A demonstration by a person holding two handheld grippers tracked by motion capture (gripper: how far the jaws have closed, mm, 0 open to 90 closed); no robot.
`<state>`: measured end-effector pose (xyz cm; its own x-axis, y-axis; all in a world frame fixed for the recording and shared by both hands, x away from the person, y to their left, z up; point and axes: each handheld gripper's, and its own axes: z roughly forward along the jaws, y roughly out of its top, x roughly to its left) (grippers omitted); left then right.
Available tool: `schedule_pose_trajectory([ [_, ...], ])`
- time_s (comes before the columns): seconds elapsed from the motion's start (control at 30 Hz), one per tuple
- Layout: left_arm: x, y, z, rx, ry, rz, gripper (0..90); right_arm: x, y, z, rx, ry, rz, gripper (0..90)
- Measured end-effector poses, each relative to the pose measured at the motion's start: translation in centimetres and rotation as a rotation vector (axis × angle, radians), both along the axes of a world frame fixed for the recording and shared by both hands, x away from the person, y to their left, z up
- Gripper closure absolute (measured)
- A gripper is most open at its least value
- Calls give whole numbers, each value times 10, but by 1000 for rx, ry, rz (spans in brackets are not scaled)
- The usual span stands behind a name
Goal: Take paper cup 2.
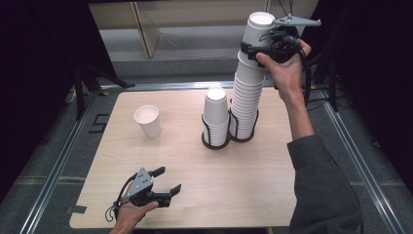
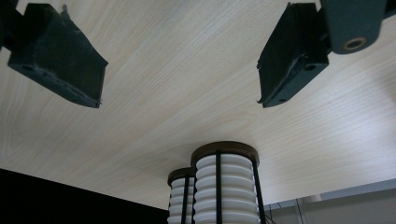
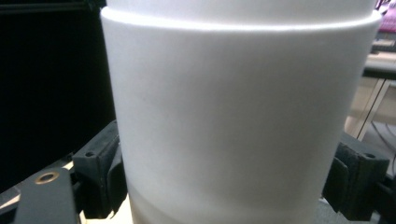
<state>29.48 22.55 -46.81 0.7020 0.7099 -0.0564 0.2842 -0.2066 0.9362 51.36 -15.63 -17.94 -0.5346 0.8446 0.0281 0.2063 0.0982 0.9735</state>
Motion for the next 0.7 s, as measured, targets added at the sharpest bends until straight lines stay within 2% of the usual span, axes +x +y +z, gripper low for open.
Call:
schedule_pose_trajectory([
  [0.13,0,0,0,-3,0,-1,144,-8,-2,20,19,-29,-14,166],
  [0.2,0,0,0,2,1,-3,144,-11,-5,29,13,-56,-21,167],
  [0.33,0,-1,-1,-2,1,-6,144,-22,-9,42,37,-73,-18,170],
  [0.4,1,-1,-1,-10,-2,-13,144,-28,-10,45,9,-90,-24,171],
  [0.43,0,-1,0,1,-1,-3,144,-31,-11,46,5,-95,-23,171],
  [0.47,0,-1,0,6,-3,-4,144,-35,-11,47,24,-88,-16,171],
  [0.53,1,-1,-2,-11,-4,-8,143,-41,-13,46,5,-99,-4,172],
  [0.57,1,-1,-2,-9,-2,-9,143,-46,-12,46,8,-88,3,172],
  [0.6,1,-1,-1,-10,-3,-9,143,-49,-13,44,-9,-100,7,172],
  [0.67,0,-1,0,1,-4,1,144,-57,-13,42,-2,-96,27,172],
  [0.7,1,-1,-1,-9,-7,-1,143,-61,-14,40,-6,-103,41,172],
])
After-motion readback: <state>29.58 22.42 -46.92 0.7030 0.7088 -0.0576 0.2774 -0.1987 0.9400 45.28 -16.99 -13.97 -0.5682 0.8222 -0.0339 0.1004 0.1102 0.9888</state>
